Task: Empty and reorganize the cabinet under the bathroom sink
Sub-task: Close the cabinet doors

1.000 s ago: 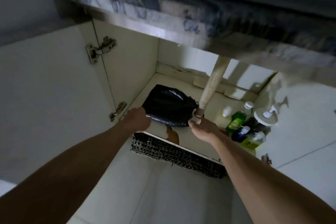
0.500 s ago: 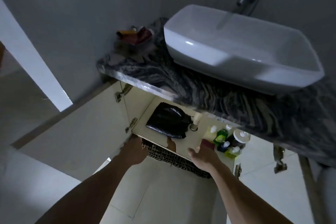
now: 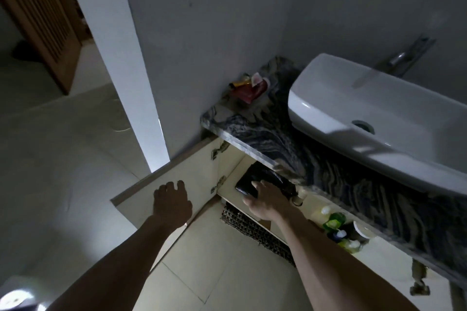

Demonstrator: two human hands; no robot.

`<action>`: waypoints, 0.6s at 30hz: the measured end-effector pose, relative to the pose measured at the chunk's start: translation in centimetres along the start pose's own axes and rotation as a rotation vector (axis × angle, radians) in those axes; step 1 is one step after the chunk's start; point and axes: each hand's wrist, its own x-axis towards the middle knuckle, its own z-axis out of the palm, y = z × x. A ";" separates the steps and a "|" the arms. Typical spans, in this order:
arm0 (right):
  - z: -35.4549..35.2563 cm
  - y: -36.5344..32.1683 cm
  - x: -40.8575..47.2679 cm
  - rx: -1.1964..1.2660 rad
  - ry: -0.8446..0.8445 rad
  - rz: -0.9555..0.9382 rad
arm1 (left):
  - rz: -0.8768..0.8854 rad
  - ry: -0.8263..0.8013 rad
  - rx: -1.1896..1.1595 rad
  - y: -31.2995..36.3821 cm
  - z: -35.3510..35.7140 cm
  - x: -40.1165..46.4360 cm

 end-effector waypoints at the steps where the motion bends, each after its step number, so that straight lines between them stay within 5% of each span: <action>1: -0.1 -1.4 0.8 -0.014 -0.014 -0.016 | -0.037 -0.019 0.031 -0.8 0.0 0.5; 7: -0.3 -11.1 5.7 -0.084 0.004 -0.129 | -0.163 -0.052 0.092 -6.9 -1.7 4.1; 12: 0.3 -18.0 9.2 -0.198 0.051 -0.278 | -0.084 -0.291 -0.218 -12.0 -1.7 6.7; 18: 2.0 -21.0 9.9 -0.283 -0.055 -0.193 | -0.101 -0.419 -0.400 -13.7 -2.9 8.4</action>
